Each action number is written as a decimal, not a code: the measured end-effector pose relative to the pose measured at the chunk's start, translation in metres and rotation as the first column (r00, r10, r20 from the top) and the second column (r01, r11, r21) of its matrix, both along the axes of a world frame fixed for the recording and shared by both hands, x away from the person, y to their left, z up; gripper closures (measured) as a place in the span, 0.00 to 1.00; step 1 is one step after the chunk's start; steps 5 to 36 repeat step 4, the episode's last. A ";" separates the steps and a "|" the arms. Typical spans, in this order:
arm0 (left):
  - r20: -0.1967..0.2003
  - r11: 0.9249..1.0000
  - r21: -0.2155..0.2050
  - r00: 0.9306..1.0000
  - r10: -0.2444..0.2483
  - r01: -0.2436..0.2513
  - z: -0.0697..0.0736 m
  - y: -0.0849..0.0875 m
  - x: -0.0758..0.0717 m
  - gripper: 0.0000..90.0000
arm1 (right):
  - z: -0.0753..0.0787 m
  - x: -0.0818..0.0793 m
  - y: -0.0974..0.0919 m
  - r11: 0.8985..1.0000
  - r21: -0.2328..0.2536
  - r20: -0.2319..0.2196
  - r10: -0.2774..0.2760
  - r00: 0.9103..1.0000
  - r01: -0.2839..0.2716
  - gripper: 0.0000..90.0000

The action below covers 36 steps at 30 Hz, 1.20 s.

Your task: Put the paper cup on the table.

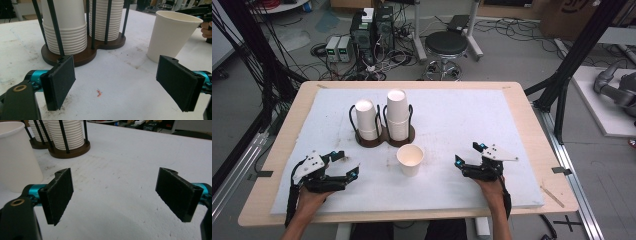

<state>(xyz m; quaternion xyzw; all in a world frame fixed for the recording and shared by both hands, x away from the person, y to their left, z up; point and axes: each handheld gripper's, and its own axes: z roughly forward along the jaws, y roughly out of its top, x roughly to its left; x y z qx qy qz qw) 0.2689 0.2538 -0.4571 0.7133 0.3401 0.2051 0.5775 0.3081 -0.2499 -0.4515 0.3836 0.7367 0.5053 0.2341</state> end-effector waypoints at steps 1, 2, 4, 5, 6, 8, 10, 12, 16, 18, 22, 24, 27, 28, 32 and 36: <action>0.001 1.000 -0.001 1.000 0.000 0.000 0.000 0.000 0.000 0.17 | 0.000 0.000 0.000 1.000 0.000 -0.004 0.001 1.000 -0.001 0.17; 0.000 1.000 -0.003 1.000 0.002 -0.002 0.000 0.000 0.000 0.17 | 0.000 0.001 0.000 1.000 0.001 -0.008 0.000 1.000 0.000 0.17; 0.009 1.000 -0.007 1.000 0.003 -0.003 0.000 0.001 -0.001 0.17 | 0.000 0.000 0.000 1.000 0.000 -0.006 -0.002 1.000 0.002 0.17; 0.009 1.000 -0.007 1.000 0.003 -0.003 0.000 0.001 -0.001 0.17 | 0.000 0.000 0.000 1.000 0.000 -0.006 -0.002 1.000 0.002 0.17; 0.009 1.000 -0.007 1.000 0.003 -0.003 0.000 0.001 -0.001 0.17 | 0.000 0.000 0.000 1.000 0.000 -0.006 -0.002 1.000 0.002 0.17; 0.009 1.000 -0.007 1.000 0.003 -0.003 0.000 0.001 -0.001 0.17 | 0.000 0.000 0.000 1.000 0.000 -0.006 -0.002 1.000 0.002 0.17; 0.009 1.000 -0.007 1.000 0.003 -0.003 0.000 0.001 -0.001 0.17 | 0.000 0.000 0.000 1.000 0.000 -0.006 -0.002 1.000 0.002 0.17; 0.009 1.000 -0.007 1.000 0.003 -0.003 0.000 0.001 -0.001 0.17 | 0.000 0.000 0.000 1.000 0.000 -0.006 -0.002 1.000 0.002 0.17; 0.009 1.000 -0.007 1.000 0.003 -0.003 0.000 0.001 -0.001 0.17 | 0.000 0.000 0.000 1.000 0.000 -0.006 -0.002 1.000 0.002 0.17; 0.009 1.000 -0.007 1.000 0.003 -0.003 0.000 0.001 -0.001 0.17 | 0.000 0.000 0.000 1.000 0.000 -0.006 -0.002 1.000 0.002 0.17; 0.009 1.000 -0.007 1.000 0.003 -0.003 0.000 0.001 -0.001 0.17 | 0.000 0.000 0.000 1.000 0.000 -0.006 -0.002 1.000 0.002 0.17; 0.009 1.000 -0.007 1.000 0.003 -0.003 0.000 0.001 -0.001 0.17 | 0.000 0.000 0.000 1.000 0.000 -0.006 -0.002 1.000 0.002 0.17; 0.009 1.000 -0.007 1.000 0.003 -0.003 0.000 0.001 -0.001 0.17 | 0.000 0.000 0.000 1.000 0.000 -0.006 -0.002 1.000 0.002 0.17; 0.009 1.000 -0.007 1.000 0.003 -0.003 0.000 0.001 -0.001 0.17 | 0.000 0.000 0.000 1.000 0.000 -0.006 -0.002 1.000 0.002 0.17; 0.009 1.000 -0.007 1.000 0.003 -0.003 0.000 0.001 -0.001 0.17 | 0.000 0.000 0.000 1.000 0.000 -0.006 -0.002 1.000 0.002 0.17; 0.009 1.000 -0.007 1.000 0.003 -0.003 0.000 0.001 -0.001 0.17 | 0.000 0.000 0.000 1.000 0.000 -0.006 -0.002 1.000 0.002 0.17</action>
